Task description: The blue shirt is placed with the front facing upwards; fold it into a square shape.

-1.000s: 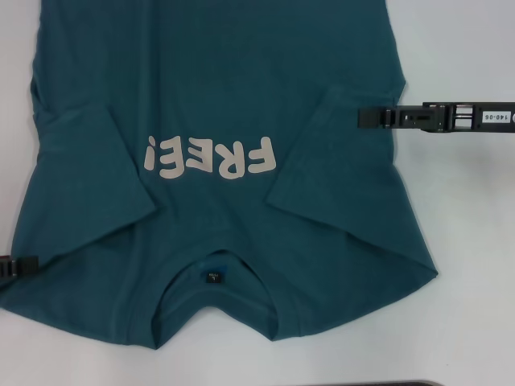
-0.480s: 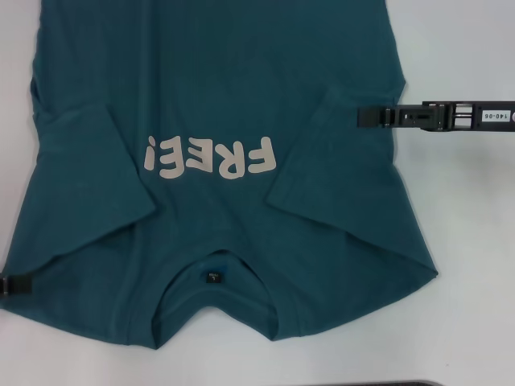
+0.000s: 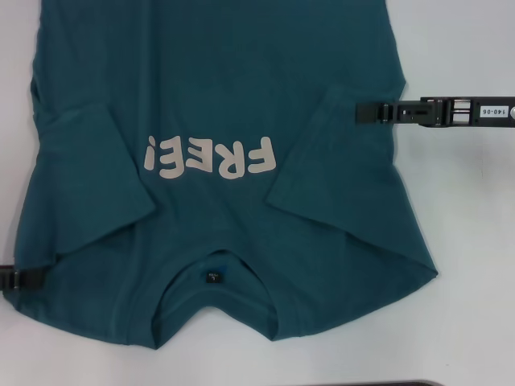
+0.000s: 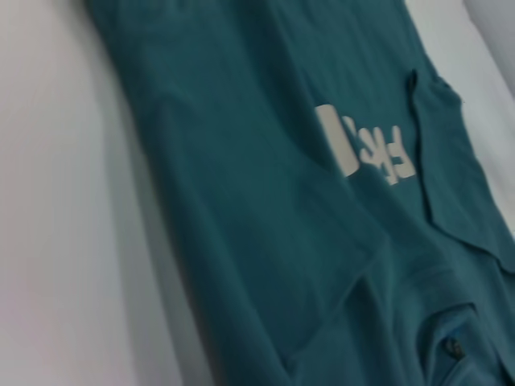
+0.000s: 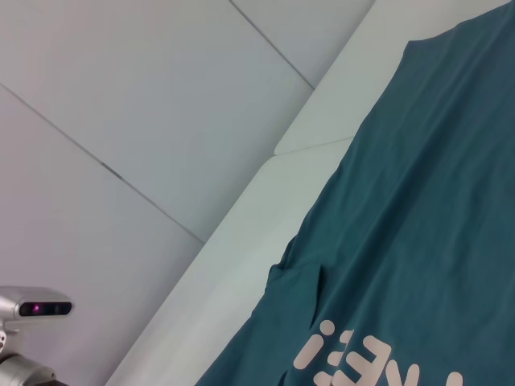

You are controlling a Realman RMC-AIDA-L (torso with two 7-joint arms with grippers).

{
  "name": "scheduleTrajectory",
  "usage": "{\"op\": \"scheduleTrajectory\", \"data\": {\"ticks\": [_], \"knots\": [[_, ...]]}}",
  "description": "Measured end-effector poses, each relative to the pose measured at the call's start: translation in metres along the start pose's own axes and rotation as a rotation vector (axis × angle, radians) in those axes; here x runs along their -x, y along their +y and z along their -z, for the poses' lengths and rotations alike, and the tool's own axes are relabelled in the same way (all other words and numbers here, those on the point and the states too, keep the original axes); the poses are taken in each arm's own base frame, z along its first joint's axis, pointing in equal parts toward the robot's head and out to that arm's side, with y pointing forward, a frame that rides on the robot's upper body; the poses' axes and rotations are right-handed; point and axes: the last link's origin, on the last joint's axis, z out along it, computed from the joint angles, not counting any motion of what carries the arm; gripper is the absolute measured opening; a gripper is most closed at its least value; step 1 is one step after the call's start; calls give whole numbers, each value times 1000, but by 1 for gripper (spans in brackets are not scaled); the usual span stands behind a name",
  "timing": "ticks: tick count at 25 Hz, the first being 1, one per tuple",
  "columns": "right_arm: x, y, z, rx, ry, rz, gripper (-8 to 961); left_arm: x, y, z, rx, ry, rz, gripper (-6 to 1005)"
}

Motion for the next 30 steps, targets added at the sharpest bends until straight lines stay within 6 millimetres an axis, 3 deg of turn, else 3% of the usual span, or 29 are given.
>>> {"op": "scheduleTrajectory", "data": {"ticks": [10,30], "knots": [[1,-1,1,-6,-1,-5,719,-9,6,-5,24,-15,-23,875],[1,-2,1,-11,-4,-8,718,10,-8,4,-53,-60,40,872]]}}
